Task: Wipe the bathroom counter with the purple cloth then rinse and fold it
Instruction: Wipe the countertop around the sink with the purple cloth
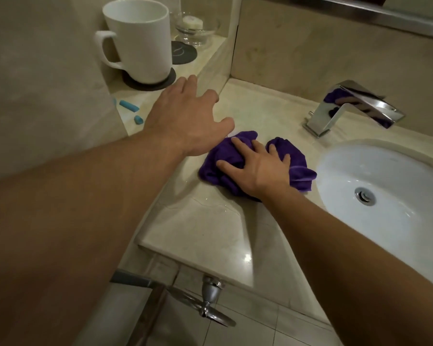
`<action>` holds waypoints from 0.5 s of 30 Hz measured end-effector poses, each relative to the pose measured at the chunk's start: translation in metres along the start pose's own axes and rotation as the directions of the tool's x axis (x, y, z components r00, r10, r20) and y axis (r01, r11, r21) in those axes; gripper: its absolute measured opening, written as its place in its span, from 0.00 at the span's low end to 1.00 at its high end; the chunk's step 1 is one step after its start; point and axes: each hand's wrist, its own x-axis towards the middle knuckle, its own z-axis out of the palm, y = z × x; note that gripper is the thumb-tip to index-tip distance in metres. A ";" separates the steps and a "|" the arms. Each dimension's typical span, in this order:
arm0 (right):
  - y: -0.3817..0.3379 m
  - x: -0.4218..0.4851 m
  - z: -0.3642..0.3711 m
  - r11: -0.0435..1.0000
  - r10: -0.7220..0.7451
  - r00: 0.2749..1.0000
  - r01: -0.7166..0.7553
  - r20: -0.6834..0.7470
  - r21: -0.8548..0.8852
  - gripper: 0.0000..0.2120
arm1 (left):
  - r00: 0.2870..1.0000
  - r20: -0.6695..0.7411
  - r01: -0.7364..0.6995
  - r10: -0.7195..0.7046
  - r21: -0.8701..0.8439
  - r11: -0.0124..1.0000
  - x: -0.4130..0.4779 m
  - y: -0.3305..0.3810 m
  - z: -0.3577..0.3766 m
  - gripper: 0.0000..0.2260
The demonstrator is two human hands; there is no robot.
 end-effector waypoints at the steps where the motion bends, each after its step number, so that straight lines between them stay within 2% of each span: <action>1: -0.004 0.001 0.000 1.000 0.001 1.000 -0.001 0.005 -0.011 0.38 | 1.000 -0.002 0.000 0.000 -0.004 1.000 0.000 -0.001 0.000 0.28; 5: -0.023 -0.015 0.011 0.993 -0.107 0.994 0.108 0.019 -0.055 0.37 | 1.000 0.014 0.010 -0.010 -0.021 1.000 0.000 -0.002 0.001 0.28; 9: -0.050 -0.039 0.025 0.976 -0.216 0.976 0.215 -0.012 -0.013 0.34 | 0.999 0.030 0.017 -0.017 -0.011 1.000 0.001 -0.002 0.001 0.29; 15: -0.056 -0.055 0.033 0.882 -0.456 0.879 0.467 -0.142 0.060 0.30 | 0.999 0.044 0.022 -0.022 0.001 1.000 0.000 -0.003 -0.001 0.29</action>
